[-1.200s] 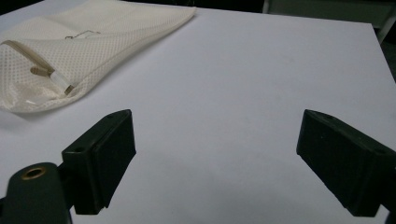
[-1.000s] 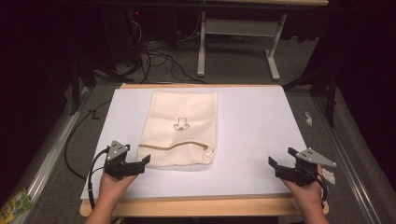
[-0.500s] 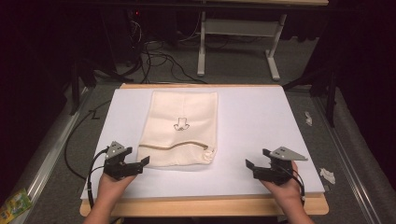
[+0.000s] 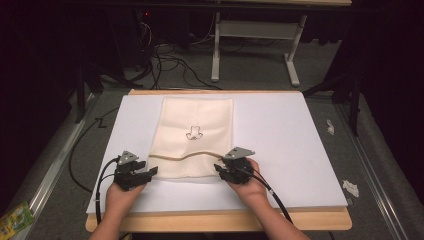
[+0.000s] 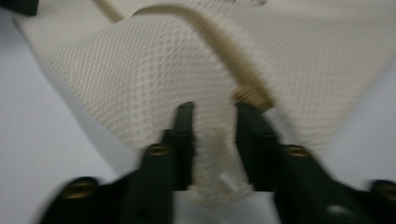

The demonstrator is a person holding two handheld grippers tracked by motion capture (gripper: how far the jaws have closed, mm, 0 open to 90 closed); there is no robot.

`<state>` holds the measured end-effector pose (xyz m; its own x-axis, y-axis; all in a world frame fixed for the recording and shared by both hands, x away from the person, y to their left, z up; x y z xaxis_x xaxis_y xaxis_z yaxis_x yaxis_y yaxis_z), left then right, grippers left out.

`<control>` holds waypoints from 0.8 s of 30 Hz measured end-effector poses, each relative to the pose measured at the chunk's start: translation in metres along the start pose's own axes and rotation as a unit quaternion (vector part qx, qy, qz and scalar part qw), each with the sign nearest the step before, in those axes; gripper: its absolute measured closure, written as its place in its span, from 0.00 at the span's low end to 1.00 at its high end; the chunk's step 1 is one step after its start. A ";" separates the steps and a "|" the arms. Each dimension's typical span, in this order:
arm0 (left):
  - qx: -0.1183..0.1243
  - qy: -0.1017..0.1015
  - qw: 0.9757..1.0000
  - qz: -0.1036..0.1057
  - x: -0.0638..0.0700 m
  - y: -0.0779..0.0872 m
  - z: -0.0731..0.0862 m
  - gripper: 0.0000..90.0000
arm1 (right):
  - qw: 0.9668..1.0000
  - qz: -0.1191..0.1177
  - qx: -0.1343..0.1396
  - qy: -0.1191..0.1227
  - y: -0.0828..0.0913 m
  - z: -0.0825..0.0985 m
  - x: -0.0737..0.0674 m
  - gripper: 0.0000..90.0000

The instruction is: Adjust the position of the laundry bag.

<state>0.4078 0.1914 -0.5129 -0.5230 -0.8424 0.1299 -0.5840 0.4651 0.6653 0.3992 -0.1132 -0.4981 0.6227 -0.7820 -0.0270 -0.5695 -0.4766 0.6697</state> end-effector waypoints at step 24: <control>0.026 -0.083 0.994 0.059 0.071 0.000 -0.013 0.50 | 0.998 0.023 -0.041 -0.048 0.130 0.120 0.064 0.91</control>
<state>0.3785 0.1283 -0.4945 -0.6825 -0.7266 0.0784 -0.5413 0.5747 0.6138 0.3010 -0.2733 -0.5019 0.5396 -0.8395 -0.0629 -0.5489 -0.4075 0.7298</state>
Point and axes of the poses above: each handheld gripper's, and its own axes: y roughly backward along the jaws, z roughly out of its underside, x roughly to its right, the point moved 5 cm from there along -y, roughly forward along the jaws, and after that the axes turned 1 degree about -y, right-handed, at the moved point
